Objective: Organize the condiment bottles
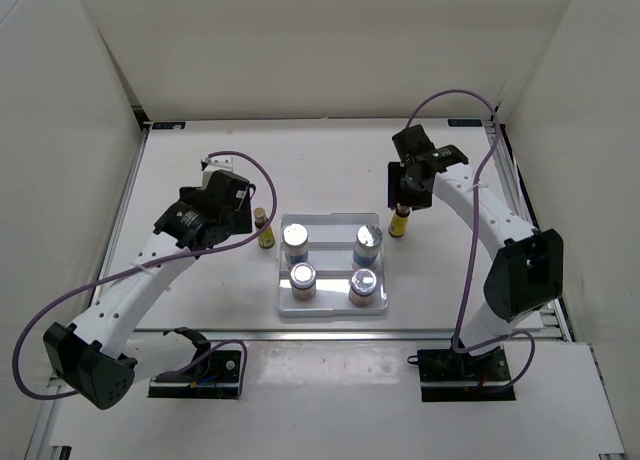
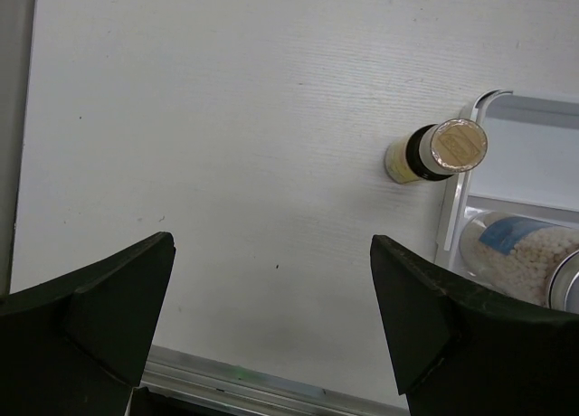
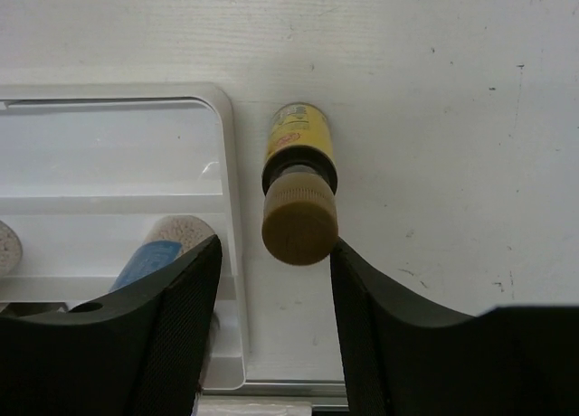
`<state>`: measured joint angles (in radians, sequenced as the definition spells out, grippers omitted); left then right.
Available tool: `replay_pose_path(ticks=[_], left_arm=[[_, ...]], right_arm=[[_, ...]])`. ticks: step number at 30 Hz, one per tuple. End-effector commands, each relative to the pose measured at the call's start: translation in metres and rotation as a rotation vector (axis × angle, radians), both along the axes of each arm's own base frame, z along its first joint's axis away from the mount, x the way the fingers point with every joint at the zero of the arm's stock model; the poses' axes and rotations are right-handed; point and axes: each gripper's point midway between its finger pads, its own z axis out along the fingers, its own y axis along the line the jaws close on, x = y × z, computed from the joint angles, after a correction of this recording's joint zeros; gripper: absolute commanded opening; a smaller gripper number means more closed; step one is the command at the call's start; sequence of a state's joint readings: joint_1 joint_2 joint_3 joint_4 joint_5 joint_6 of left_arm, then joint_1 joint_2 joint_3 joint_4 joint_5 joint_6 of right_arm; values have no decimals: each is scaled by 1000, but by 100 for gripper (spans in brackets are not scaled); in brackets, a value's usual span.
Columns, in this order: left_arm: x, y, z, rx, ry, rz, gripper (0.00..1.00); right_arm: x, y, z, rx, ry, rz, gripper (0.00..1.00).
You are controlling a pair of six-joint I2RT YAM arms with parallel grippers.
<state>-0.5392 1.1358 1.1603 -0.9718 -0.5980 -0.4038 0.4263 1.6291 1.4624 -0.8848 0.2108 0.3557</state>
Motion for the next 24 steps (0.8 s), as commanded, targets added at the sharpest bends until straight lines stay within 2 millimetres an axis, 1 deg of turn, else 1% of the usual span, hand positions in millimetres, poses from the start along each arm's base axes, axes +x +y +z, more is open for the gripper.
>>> replay_pose_path(ticks=[1,2,3,4,5,8,9,10,11,13,14,16,17,19,22,23,24], left_arm=[[3,1,13,-16,-47,14,100],[3,1,13,-16,-47,14,100],[3,1,13,-16,-47,14,100],[3,1,13,-16,-47,14,100],[3,1,13,-16,-47,14,100],[4,3,14,-10,-51,20,100],[4,3,14,-10,-51,20,100],[4,3,14,-10,-51,20,100],[4,3,14,-10,-51,20,100],[4,3,14,-10,-51,20,100],[4,3,14,-10,-51,20,100],[4,2,12,-5,-43,20,100],[4,2,12,-5,-43,20,100],[4,2,12,-5,-43,20,100],[5,2,9,0,-35,20,100],[5,2,9,0,-35,20,100],[5,2,9,0,-35,20,100]], right_arm=[[15,2,7,-1,-40,-3,56],[15,2,3,-5,-30,-3,56],[18,1,3,-13,-34,-7,53],[20,-2,3,-13,-34,-16,50],[20,-3,3,-20,-37,-21,45],[19,-5,0,-31,-23,-33,42],[20,-7,0,-39,-26,-37,40],[22,-8,3,-44,-39,-42,40],[20,-8,2,-47,-30,-42,40],[21,-10,2,-55,-34,-46,36],[19,-11,-2,-63,-17,-45,35],[21,-11,2,-66,-29,-49,33],[21,-11,2,-66,-29,-49,26],[19,-12,1,-70,-21,-49,22],[19,-12,4,-66,-19,-58,14],[18,-14,6,-76,-17,-62,9],[19,-14,13,-68,-33,-63,7]])
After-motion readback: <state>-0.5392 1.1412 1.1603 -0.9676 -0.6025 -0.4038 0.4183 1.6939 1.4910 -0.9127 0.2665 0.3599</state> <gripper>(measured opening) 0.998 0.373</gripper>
